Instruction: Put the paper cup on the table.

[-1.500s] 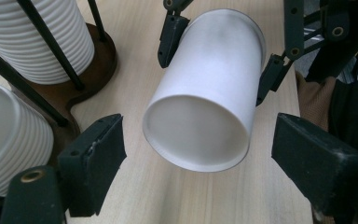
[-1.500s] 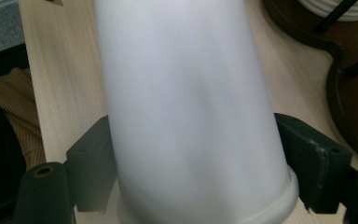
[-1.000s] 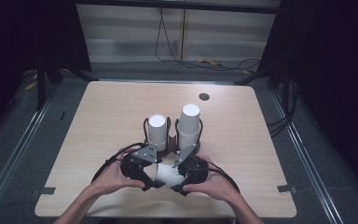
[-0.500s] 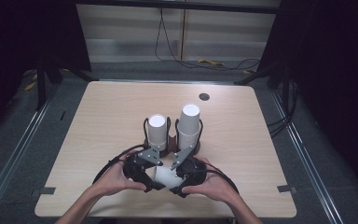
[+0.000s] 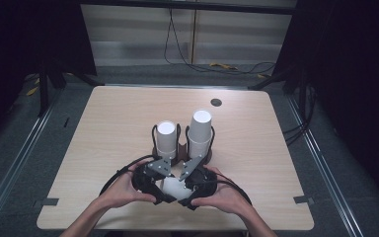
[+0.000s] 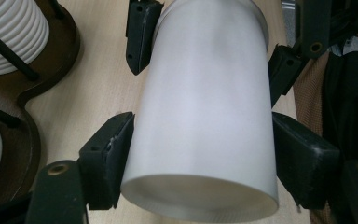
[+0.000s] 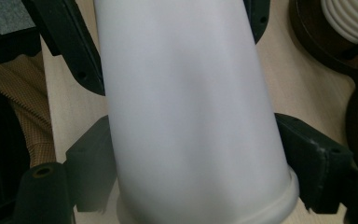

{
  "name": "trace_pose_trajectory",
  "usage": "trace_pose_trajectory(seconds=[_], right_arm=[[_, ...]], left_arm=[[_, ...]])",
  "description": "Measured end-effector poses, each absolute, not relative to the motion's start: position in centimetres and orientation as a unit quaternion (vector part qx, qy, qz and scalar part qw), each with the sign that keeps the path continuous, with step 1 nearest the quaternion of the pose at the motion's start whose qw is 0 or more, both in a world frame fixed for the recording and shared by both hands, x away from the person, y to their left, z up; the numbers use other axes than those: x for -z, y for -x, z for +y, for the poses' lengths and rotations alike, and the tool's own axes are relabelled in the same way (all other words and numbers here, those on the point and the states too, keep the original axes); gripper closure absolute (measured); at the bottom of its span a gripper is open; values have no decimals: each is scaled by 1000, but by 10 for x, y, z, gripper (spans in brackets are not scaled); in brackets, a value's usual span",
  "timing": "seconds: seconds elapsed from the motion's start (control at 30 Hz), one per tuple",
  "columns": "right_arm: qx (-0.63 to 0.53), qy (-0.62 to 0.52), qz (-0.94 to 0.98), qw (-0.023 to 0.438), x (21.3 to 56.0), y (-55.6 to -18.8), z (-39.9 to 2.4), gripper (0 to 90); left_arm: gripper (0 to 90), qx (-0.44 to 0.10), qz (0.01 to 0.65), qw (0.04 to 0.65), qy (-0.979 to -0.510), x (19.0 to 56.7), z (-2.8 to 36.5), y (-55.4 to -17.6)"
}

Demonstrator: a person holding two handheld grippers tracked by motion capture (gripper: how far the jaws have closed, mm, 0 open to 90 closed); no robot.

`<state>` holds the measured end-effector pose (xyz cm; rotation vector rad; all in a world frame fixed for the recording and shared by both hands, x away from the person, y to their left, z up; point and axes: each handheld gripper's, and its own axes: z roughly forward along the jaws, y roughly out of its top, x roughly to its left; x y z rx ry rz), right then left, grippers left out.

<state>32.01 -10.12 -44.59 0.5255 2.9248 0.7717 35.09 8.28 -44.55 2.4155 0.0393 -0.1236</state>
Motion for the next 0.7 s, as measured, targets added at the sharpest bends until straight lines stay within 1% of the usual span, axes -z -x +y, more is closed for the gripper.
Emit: trace_pose_trajectory(seconds=[0.3, 0.7], right_arm=[[-260, -164, 951, 37, 445, -319, -102, 200], [-282, -173, 943, 30, 444, -321, -108, 163]], left_arm=[[309, 55, 8, 358, -932, 446, 82, -350], [322, 52, 10, 362, -931, 445, 86, -351]])
